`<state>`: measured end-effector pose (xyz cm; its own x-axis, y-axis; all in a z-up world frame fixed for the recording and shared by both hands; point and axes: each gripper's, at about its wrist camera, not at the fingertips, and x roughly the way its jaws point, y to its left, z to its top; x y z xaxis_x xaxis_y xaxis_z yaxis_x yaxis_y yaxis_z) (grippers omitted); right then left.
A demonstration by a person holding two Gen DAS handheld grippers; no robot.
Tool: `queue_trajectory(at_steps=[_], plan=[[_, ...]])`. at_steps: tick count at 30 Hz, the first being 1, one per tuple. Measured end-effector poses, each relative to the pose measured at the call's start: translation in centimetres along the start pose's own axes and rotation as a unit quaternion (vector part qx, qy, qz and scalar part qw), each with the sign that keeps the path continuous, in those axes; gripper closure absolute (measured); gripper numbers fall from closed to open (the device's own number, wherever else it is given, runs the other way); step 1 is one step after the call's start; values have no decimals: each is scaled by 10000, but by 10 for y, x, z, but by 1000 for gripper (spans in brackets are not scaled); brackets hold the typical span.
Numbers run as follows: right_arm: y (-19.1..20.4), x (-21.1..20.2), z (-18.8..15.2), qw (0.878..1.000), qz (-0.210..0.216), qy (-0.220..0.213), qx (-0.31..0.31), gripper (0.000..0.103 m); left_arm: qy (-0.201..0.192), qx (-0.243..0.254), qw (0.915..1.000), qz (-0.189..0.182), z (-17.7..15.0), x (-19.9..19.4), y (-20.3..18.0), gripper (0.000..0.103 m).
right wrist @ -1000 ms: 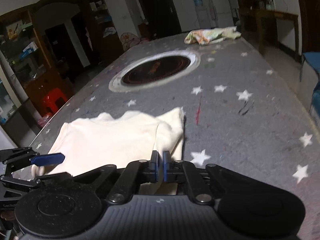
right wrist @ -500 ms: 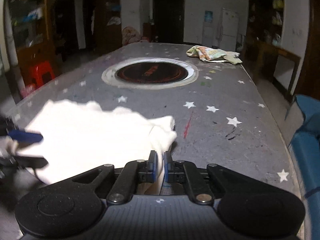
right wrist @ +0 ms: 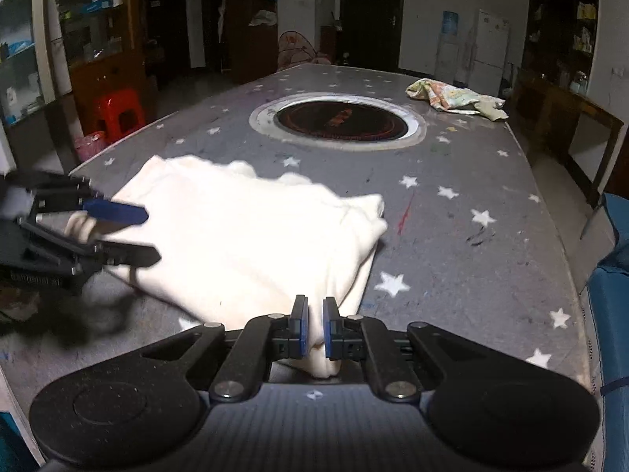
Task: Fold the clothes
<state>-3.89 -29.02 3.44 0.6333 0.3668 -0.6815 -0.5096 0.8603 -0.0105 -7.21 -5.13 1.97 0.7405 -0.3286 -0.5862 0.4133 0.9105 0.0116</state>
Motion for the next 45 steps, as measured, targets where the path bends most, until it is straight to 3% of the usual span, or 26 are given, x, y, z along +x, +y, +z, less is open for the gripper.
queue_trajectory(at_steps=[8,16,21,28,36,41,45], plan=[[-14,18,40,9996,129,-219,-98,97,4,-40,10000,-18,-1,0,2,49],[-28,76,50,9999,95,112,78,97,25,-81,9999,-92,-1,-1,6,48],[-23,68,58,10000,-50,-9,14,97,-2,-109,9999,-92,7,-3,10,47],[-5,78,71,9989,441,-126,-72,97,-122,-407,9991,-17,34,9,36,47],[-2,97,68,9987,501,25,21,97,302,-1046,9940,136,40,58,83,48],[-2,96,70,9989,471,30,6,97,198,-1262,9917,118,40,55,94,48],[7,90,76,9987,505,-92,-62,88,156,-1259,9917,217,41,50,92,48]])
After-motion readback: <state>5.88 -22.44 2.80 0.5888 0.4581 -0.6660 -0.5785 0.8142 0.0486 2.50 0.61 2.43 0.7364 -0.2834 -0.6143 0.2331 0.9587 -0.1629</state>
